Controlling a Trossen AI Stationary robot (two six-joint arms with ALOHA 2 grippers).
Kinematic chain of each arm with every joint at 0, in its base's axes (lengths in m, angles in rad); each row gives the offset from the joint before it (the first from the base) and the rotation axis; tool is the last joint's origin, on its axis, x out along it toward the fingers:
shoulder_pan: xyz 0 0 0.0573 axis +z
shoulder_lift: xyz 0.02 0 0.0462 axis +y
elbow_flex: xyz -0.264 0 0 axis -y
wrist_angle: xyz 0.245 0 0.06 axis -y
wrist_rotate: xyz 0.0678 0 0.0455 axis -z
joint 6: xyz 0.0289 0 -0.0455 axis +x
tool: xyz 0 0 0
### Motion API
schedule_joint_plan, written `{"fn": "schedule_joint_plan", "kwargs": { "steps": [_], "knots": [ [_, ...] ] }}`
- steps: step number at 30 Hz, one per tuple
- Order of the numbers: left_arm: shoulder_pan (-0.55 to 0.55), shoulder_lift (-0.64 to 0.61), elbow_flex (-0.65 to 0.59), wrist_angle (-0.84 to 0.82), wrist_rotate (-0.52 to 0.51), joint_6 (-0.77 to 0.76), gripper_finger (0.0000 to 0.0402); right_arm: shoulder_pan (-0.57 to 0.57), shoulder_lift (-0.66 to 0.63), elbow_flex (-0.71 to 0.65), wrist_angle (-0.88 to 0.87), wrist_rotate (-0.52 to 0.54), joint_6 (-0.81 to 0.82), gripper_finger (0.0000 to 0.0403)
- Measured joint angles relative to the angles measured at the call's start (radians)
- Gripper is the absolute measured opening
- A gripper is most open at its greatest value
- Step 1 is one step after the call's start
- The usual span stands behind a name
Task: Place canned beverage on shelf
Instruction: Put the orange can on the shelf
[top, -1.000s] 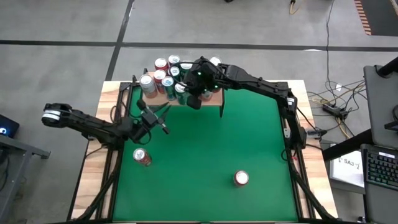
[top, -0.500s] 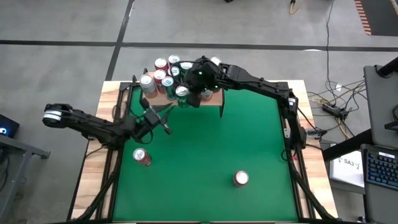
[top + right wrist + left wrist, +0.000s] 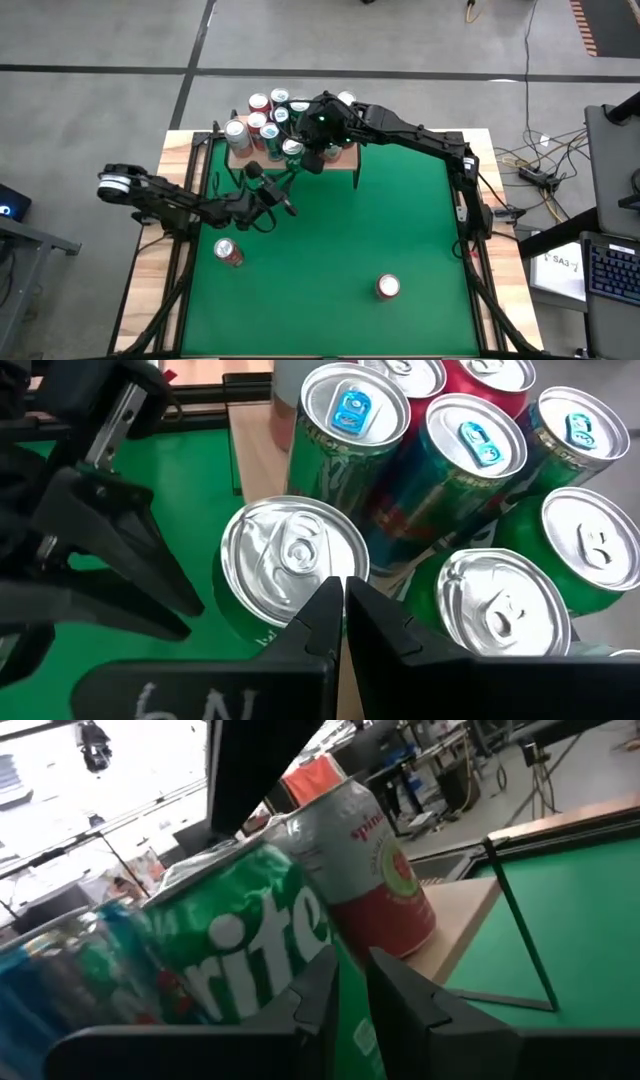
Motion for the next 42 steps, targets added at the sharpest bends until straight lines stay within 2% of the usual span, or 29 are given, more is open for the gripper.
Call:
{"fn": "schedule_joint_plan", "kwargs": {
  "steps": [9, 16, 22, 30, 34, 39, 42],
  "knots": [
    [0.044, 0.080, 0.065, 0.005, 0.008, 0.006, 0.0040, 0.000, 0.000, 0.000, 0.043, 0.000, -0.012, 0.0009],
    [0.061, 0.078, 0.068, 0.005, 0.052, -0.003, 0.0040, 0.000, 0.000, 0.000, 0.096, -0.002, -0.012, 0.0009],
    [0.060, 0.078, 0.068, 0.008, 0.099, 0.004, 0.0040, 0.003, 0.010, -0.013, 0.105, -0.062, -0.009, 0.0009],
    [0.060, 0.075, 0.067, 0.013, 0.112, 0.006, 0.0040, 0.005, 0.035, -0.028, 0.115, -0.043, 0.008, 0.0009],
    [0.045, 0.065, 0.067, 0.011, 0.090, 0.021, 0.0040, 0.005, 0.035, -0.028, 0.107, -0.032, 0.003, 0.0009],
    [0.017, 0.046, 0.055, 0.004, -0.005, 0.097, 0.0040, 0.003, 0.035, -0.028, 0.091, -0.019, -0.023, 0.0009],
    [0.010, 0.025, 0.029, 0.000, -0.016, 0.097, 0.0040, 0.002, 0.035, -0.028, 0.082, 0.004, -0.045, 0.0009]
  ]
}}
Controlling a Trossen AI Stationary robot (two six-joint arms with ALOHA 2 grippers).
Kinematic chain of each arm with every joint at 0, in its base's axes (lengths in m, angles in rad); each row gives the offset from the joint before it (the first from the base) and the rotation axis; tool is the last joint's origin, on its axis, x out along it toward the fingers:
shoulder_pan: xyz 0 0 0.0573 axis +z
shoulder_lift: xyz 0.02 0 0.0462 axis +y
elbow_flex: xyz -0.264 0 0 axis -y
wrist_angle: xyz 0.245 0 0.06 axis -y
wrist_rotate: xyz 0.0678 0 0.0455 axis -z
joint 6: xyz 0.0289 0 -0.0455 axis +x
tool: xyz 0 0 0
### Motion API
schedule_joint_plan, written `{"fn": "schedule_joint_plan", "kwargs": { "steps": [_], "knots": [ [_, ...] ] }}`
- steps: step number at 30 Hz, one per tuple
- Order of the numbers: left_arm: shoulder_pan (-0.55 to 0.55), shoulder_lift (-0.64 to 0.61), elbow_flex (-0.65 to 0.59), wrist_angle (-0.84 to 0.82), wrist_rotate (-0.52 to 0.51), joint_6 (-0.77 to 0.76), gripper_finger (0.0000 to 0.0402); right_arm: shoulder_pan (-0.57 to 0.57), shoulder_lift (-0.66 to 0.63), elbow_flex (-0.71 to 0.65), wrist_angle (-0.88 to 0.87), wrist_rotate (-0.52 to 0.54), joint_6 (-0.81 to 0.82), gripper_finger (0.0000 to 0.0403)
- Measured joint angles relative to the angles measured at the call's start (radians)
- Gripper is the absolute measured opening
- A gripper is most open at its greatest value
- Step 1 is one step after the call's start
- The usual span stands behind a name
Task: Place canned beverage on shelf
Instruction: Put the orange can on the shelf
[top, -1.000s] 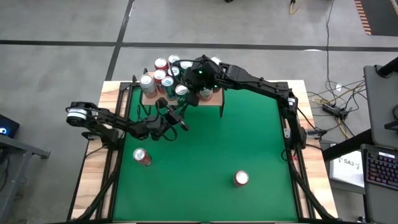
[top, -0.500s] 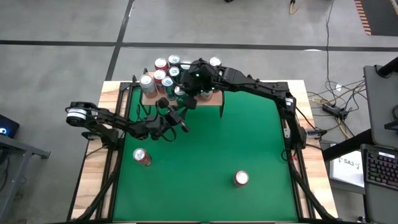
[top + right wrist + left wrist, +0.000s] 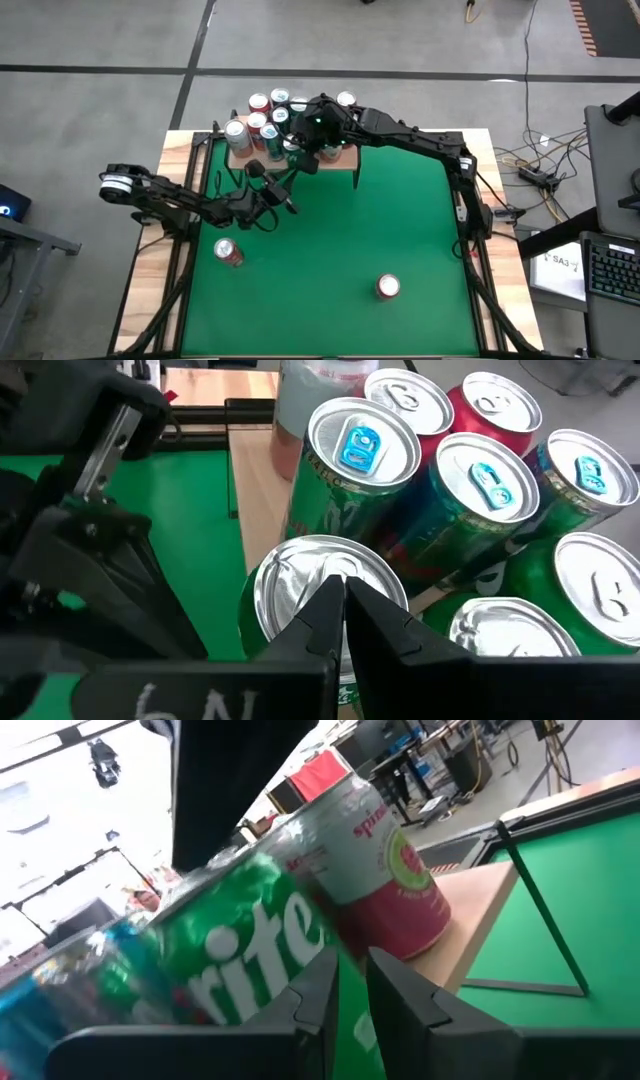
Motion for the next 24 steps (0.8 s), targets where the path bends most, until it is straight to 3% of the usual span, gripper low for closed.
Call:
{"fn": "schedule_joint_plan", "kwargs": {
  "steps": [11, 24],
  "knots": [
    [0.007, -0.021, -0.038, -0.002, 0.048, -0.050, 0.0040, -0.004, -0.012, -0.001, -0.010, 0.057, -0.046, 0.0009],
    [0.029, -0.016, -0.034, -0.001, 0.069, -0.068, 0.0040, -0.051, -0.037, 0.127, -0.092, 0.081, 0.010, 0.0009]
  ]
}}
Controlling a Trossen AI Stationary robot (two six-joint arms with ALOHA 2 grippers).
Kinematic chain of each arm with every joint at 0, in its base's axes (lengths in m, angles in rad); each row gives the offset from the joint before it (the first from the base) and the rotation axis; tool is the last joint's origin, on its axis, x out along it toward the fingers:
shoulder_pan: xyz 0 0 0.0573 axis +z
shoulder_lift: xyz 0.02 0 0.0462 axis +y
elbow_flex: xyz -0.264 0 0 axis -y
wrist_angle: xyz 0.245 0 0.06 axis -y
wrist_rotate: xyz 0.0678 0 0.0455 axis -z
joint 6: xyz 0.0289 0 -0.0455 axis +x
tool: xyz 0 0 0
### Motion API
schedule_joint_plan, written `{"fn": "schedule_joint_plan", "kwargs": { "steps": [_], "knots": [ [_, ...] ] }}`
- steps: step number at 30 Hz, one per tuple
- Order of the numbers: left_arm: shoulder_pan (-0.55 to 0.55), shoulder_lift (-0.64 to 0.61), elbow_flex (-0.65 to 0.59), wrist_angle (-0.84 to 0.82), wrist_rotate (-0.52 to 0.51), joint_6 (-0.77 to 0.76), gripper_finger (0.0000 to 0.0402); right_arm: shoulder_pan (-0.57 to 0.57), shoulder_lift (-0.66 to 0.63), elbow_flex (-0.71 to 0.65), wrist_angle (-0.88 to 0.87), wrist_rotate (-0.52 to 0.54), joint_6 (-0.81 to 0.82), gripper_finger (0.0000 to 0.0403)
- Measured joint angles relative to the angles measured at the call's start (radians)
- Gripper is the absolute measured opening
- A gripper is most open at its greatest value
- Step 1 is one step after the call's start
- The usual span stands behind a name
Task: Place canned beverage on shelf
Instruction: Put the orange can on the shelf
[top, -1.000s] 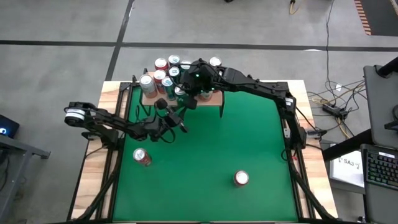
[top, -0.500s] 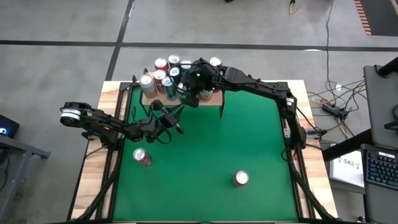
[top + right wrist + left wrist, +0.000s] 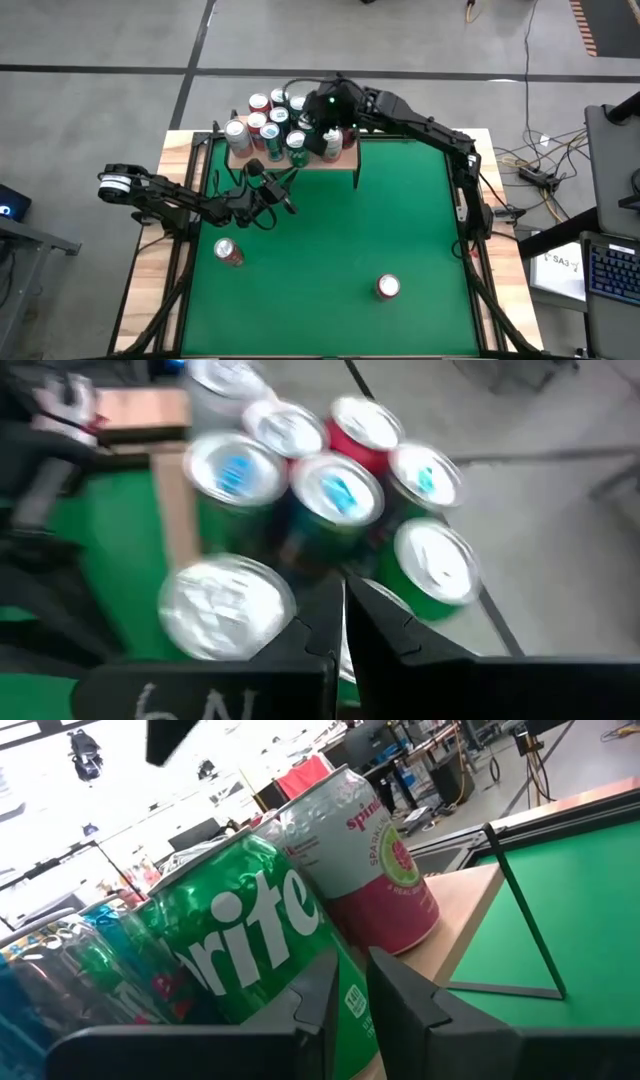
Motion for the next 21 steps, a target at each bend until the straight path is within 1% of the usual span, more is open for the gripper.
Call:
{"fn": "schedule_joint_plan", "kwargs": {
  "steps": [8, 21],
  "knots": [
    [0.000, 0.000, 0.000, 0.006, 0.000, 0.000, 0.0040, -0.069, 0.011, -0.007, -0.031, -0.004, 0.017, 0.0009],
    [0.000, 0.000, 0.001, 0.011, 0.000, 0.000, 0.0040, -0.070, 0.013, -0.099, -0.004, -0.007, 0.017, 0.0009]
  ]
}}
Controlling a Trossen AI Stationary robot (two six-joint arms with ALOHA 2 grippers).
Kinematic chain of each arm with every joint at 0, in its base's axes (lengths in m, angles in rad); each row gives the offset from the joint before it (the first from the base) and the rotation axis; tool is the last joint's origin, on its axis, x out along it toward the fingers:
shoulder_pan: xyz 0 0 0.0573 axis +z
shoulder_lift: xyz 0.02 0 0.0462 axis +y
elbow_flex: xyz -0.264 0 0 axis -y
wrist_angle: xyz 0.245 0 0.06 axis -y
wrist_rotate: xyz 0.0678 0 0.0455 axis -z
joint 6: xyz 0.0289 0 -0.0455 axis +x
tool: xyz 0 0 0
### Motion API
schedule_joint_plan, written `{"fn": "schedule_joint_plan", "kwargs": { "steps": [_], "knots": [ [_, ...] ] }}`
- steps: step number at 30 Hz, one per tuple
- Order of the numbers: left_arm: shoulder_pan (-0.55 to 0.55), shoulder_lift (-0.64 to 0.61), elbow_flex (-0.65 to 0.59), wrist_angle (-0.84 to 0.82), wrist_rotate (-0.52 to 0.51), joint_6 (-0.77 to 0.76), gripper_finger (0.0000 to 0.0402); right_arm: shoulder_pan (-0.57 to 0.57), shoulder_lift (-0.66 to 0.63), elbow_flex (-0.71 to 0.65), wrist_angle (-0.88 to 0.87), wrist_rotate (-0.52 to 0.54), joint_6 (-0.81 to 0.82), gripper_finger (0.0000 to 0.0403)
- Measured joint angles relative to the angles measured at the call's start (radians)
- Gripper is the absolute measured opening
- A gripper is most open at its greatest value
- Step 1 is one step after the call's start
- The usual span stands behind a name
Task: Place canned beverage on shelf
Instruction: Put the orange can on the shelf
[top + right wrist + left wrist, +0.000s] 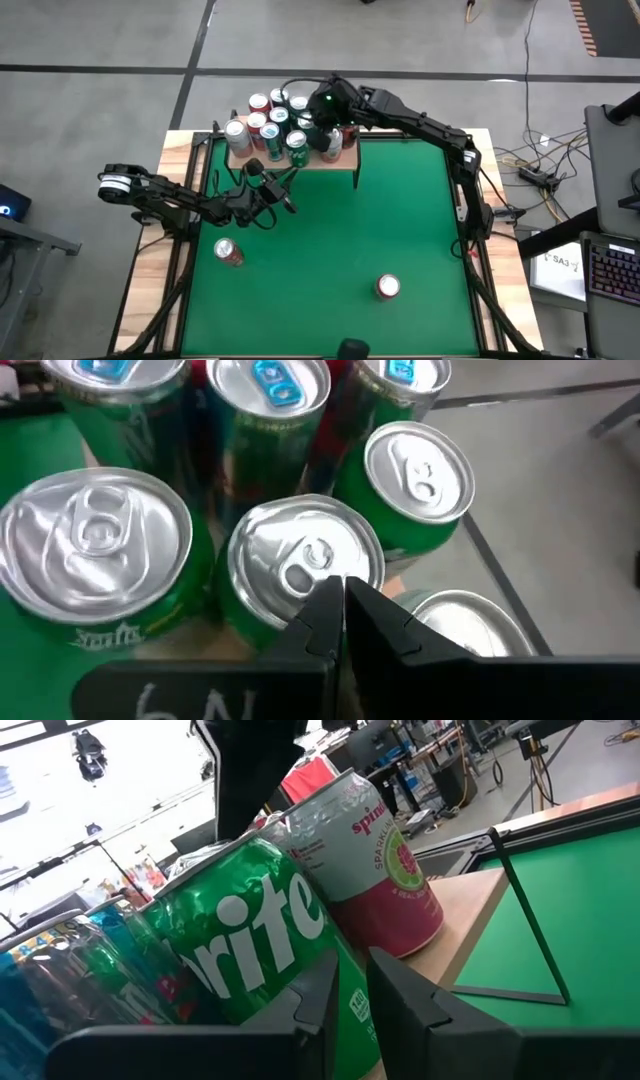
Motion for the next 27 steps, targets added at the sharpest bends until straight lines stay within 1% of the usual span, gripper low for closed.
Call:
{"fn": "schedule_joint_plan", "kwargs": {
  "steps": [10, 27],
  "knots": [
    [0.000, -0.001, 0.000, 0.001, 0.000, 0.000, 0.0040, 0.014, -0.001, -0.034, 0.068, -0.007, 0.008, 0.0009],
    [0.000, -0.002, 0.000, 0.001, 0.000, 0.000, 0.0040, 0.028, -0.002, -0.037, 0.121, -0.009, -0.016, 0.0009]
  ]
}}
